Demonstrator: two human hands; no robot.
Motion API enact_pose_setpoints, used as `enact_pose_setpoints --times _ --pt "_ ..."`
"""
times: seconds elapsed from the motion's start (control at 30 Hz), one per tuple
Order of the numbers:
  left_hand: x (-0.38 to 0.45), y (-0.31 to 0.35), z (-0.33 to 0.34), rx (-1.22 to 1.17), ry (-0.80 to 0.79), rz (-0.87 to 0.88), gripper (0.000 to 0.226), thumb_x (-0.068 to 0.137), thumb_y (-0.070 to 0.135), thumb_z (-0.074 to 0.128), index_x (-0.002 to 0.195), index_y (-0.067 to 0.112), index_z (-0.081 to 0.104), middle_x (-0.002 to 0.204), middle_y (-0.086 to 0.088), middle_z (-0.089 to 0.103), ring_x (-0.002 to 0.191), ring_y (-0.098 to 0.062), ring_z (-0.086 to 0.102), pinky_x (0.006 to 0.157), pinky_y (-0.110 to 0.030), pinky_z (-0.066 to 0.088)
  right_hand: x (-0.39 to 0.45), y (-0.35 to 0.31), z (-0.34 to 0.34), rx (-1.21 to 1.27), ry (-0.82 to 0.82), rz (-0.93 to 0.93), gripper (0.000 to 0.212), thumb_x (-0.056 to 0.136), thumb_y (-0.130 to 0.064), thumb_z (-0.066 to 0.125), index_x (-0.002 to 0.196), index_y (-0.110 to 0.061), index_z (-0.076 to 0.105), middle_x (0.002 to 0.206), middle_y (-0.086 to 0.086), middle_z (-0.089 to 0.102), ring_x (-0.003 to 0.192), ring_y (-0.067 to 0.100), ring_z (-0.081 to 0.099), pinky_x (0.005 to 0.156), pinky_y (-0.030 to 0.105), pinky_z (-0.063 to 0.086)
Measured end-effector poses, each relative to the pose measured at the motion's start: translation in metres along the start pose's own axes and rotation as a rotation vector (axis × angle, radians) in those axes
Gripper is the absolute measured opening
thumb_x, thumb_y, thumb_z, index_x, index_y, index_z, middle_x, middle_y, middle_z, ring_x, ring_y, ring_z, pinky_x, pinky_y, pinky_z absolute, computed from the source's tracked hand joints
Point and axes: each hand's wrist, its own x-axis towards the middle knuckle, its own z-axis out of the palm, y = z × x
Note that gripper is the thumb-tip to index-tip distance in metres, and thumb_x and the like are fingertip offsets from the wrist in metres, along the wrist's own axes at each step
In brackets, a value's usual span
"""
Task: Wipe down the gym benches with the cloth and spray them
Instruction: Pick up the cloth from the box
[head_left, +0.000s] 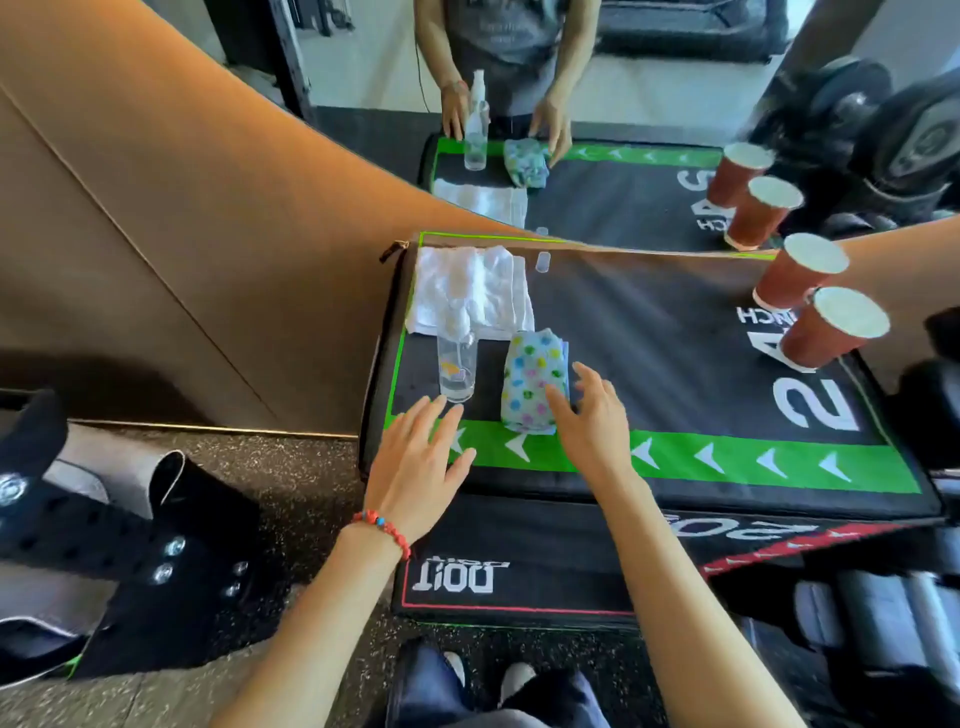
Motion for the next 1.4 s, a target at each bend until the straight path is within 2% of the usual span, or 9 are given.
enact_pose_setpoints --times 0.1,0.23,0.33,0.47,0.63,0.73,0.87,1.03,1.4 --pt "0.004 -0.001 0.003 -0.003 0.007 -0.019 0.054 0.086 0.039 0.039 0.116 0.001 0.063 0.119 -0.018 0.062 0.111 -0.035 0.059 0.091 -0.05 0.047 0.013 -0.011 0.006 0.054 -0.021 0.066 0.044 0.088 -0.034 0.055 0.126 -0.013 0.046 0.114 0.012 0.054 0.108 0.028 0.048 0.078 0.031 0.036" --pt "0.006 -0.001 0.004 -0.016 0.014 -0.025 0.052 0.086 0.038 0.04 0.116 0.001 0.063 0.12 -0.018 0.061 0.112 -0.035 0.058 0.092 -0.05 0.047 0.026 -0.022 0.015 0.006 -0.055 0.164 0.062 0.085 -0.041 0.059 0.135 -0.012 0.035 0.125 0.014 0.047 0.114 0.031 0.046 0.086 0.037 0.039" --pt "0.006 -0.001 0.003 -0.027 0.02 -0.037 0.051 0.087 0.037 0.04 0.116 0.001 0.062 0.12 -0.018 0.061 0.112 -0.036 0.057 0.091 -0.051 0.048 0.031 -0.028 0.018 -0.035 -0.091 0.218 0.069 0.083 -0.041 0.062 0.136 -0.012 0.028 0.124 0.016 0.048 0.112 0.033 0.048 0.081 0.037 0.041" --pt "0.003 0.0 0.003 -0.034 -0.001 -0.037 0.052 0.087 0.037 0.04 0.116 0.001 0.062 0.12 -0.019 0.061 0.112 -0.036 0.057 0.091 -0.051 0.048 0.028 -0.03 0.019 0.015 -0.089 0.218 0.063 0.085 -0.036 0.061 0.132 -0.011 0.029 0.117 0.014 0.056 0.106 0.033 0.054 0.078 0.038 0.044" --pt "-0.001 -0.003 0.003 -0.045 -0.028 -0.01 0.051 0.087 0.037 0.039 0.116 0.001 0.062 0.118 -0.019 0.062 0.111 -0.036 0.058 0.092 -0.048 0.046 0.013 -0.028 0.017 0.064 -0.045 0.217 0.059 0.083 -0.032 0.061 0.133 -0.017 0.032 0.117 0.008 0.06 0.105 0.03 0.056 0.084 0.036 0.044" --pt "-0.003 -0.004 0.001 -0.056 -0.039 0.013 0.051 0.088 0.037 0.039 0.117 0.001 0.062 0.118 -0.019 0.062 0.111 -0.036 0.058 0.092 -0.048 0.046 -0.001 -0.024 0.013 0.131 0.016 0.211 0.057 0.082 -0.028 0.061 0.133 -0.021 0.035 0.115 0.004 0.061 0.102 0.026 0.057 0.081 0.031 0.043" --pt "-0.005 -0.002 0.0 -0.08 -0.041 0.071 0.051 0.087 0.037 0.04 0.116 0.001 0.063 0.117 -0.019 0.063 0.11 -0.036 0.059 0.092 -0.047 0.047 -0.024 -0.015 0.003 0.375 0.074 0.232 0.05 0.081 -0.019 0.061 0.127 -0.026 0.042 0.108 -0.004 0.061 0.087 0.011 0.06 0.062 0.017 0.049" --pt "-0.003 0.01 0.006 -0.127 -0.049 0.173 0.051 0.088 0.036 0.041 0.116 -0.001 0.062 0.118 -0.021 0.061 0.111 -0.038 0.057 0.093 -0.046 0.045 -0.062 0.011 -0.011 0.499 0.179 0.294 0.057 0.08 -0.022 0.065 0.131 -0.032 0.043 0.114 0.001 0.063 0.097 0.012 0.062 0.088 0.035 0.051" --pt "-0.033 0.083 0.027 -0.138 -0.116 0.448 0.051 0.086 0.036 0.041 0.114 0.0 0.064 0.116 -0.021 0.062 0.108 -0.037 0.06 0.09 -0.044 0.047 -0.183 0.086 -0.062 0.672 0.446 0.325 0.057 0.082 -0.011 0.06 0.122 -0.049 0.045 0.128 -0.003 0.054 0.112 0.015 0.056 0.095 0.046 0.047"
